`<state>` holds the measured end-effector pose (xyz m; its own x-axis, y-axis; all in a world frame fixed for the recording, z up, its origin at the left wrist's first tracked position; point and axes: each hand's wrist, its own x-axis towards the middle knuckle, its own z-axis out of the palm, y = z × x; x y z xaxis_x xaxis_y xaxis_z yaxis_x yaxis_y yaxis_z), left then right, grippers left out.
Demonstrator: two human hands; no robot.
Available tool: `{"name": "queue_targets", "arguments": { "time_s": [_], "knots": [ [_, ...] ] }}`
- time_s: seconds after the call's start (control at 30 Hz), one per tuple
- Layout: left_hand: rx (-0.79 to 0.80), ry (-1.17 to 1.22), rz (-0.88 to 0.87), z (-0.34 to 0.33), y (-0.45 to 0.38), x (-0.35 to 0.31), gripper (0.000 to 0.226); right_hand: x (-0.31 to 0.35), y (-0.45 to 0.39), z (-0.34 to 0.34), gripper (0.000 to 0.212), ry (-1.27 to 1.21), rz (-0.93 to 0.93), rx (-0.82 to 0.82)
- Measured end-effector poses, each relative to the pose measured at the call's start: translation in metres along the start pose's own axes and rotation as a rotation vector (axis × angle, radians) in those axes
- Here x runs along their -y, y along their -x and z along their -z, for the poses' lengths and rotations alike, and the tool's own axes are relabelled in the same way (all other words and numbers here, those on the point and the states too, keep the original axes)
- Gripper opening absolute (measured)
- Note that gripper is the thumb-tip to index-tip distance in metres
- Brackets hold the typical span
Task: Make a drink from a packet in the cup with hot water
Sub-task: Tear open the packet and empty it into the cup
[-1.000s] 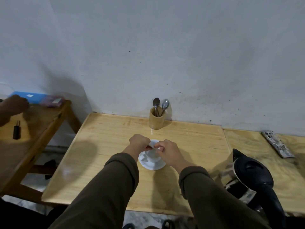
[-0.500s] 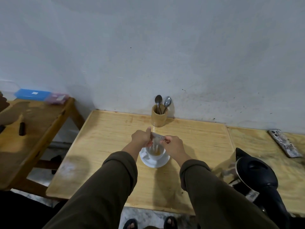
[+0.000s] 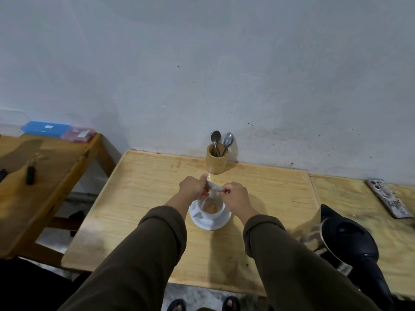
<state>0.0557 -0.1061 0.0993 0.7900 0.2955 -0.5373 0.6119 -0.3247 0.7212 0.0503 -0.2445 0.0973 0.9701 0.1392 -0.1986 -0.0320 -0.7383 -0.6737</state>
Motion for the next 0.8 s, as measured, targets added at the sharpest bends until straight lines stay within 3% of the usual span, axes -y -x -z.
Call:
{"name": "queue_targets", "arguments": {
  "time_s": [0.13, 0.27, 0.4, 0.5, 0.67, 0.77, 0.8],
  "knots": [
    [0.017, 0.023, -0.006, -0.001, -0.002, 0.003, 0.055, 0.001, 0.001, -0.001, 0.008, -0.016, 0.006, 0.017],
    [0.033, 0.036, -0.026, -0.002, -0.002, 0.006, 0.053, 0.003, 0.0, -0.004, 0.037, -0.028, -0.007, -0.002],
    [0.036, 0.052, -0.014, -0.001, 0.002, 0.004, 0.052, 0.004, -0.002, -0.007, 0.045, -0.009, 0.002, -0.013],
    [0.037, 0.074, 0.019, 0.0, 0.001, 0.005, 0.051, 0.002, -0.003, -0.007, 0.04, 0.031, 0.017, 0.008],
    [0.059, 0.124, 0.067, 0.004, 0.001, 0.003, 0.049, -0.005, -0.004, -0.006, 0.013, 0.108, 0.109, 0.08],
    [0.091, 0.188, 0.095, 0.008, 0.002, 0.001, 0.033, -0.005, -0.002, -0.006, 0.006, 0.048, 0.094, 0.069],
    [0.104, 0.212, 0.109, 0.009, 0.003, 0.002, 0.024, -0.004, 0.0, -0.004, 0.015, 0.025, 0.076, 0.054]
  ]
}}
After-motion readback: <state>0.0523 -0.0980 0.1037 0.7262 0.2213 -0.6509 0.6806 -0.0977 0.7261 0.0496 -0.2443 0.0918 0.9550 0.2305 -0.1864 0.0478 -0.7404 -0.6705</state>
